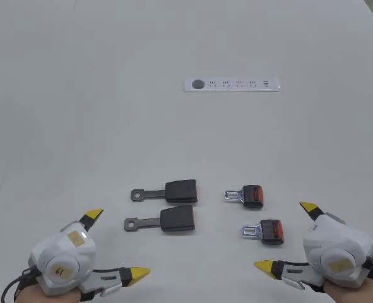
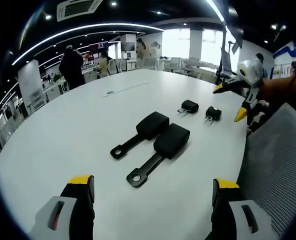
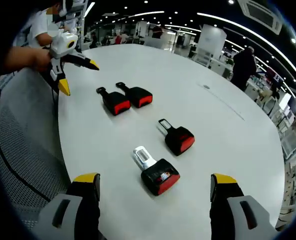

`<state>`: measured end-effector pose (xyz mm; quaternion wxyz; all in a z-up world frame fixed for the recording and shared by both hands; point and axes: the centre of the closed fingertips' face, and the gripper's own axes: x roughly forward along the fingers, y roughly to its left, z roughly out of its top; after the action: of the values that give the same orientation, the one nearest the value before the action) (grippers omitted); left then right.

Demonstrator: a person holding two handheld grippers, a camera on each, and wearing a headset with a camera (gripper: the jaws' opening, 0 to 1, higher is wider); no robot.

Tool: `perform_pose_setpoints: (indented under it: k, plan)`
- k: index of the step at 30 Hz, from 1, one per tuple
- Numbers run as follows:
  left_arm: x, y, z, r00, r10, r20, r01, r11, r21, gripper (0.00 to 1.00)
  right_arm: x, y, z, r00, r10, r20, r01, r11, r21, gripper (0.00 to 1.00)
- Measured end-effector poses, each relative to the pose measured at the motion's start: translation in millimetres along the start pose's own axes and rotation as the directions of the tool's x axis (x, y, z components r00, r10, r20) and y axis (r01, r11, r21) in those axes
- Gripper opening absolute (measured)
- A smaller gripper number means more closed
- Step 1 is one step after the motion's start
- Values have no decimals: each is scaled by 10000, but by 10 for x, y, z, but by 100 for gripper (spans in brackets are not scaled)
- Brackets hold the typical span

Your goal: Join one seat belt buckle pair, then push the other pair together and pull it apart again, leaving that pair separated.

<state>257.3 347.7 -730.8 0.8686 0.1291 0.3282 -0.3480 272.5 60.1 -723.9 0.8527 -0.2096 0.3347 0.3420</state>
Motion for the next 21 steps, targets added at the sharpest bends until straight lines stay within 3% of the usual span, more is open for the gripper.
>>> perform_pose_setpoints:
  k: [14,21]
  plan:
    - [17,38,-52,9999,85,-126,-85,10000,15,99,68,-21,-51,9999,35,-123,-35,10000,-4,99]
    - [16,4,-6,9999,88,-98,-88,10000,22,98,41,-22,-56,9997,58,-228,-61,9999,-160,98]
